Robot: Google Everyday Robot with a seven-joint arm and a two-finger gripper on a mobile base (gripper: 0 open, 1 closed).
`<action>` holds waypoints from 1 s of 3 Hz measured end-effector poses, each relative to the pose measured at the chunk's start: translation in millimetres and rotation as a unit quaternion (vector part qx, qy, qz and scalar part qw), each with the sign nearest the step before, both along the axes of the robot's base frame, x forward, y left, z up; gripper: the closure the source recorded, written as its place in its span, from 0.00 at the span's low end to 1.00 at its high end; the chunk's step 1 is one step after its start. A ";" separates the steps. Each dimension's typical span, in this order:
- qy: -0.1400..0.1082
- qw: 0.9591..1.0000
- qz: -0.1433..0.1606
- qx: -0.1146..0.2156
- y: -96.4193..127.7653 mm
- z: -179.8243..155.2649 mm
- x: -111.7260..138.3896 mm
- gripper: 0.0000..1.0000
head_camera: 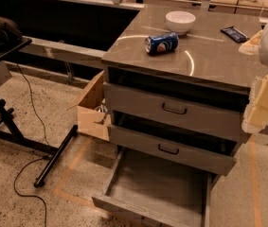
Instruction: Place pepsi can into bottom drawer
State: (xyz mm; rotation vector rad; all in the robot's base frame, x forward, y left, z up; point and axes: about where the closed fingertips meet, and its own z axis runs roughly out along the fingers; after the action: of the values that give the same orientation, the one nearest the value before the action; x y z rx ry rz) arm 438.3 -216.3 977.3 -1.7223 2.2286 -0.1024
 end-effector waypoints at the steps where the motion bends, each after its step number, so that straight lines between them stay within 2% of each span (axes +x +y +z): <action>1: 0.000 1.000 0.000 0.000 0.0 0.0 0.0 0.00; 2: -0.030 0.999 -0.009 0.026 -12.0 10.6 17.8 0.00; 3: -0.061 0.997 0.004 0.050 -30.4 17.4 53.3 0.00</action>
Offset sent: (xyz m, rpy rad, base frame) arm 0.0499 -0.0361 0.0259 0.1445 -0.1452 -0.0496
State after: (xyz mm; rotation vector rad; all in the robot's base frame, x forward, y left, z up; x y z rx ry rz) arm 491.5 -246.7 994.7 -1.6282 2.1034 -0.0898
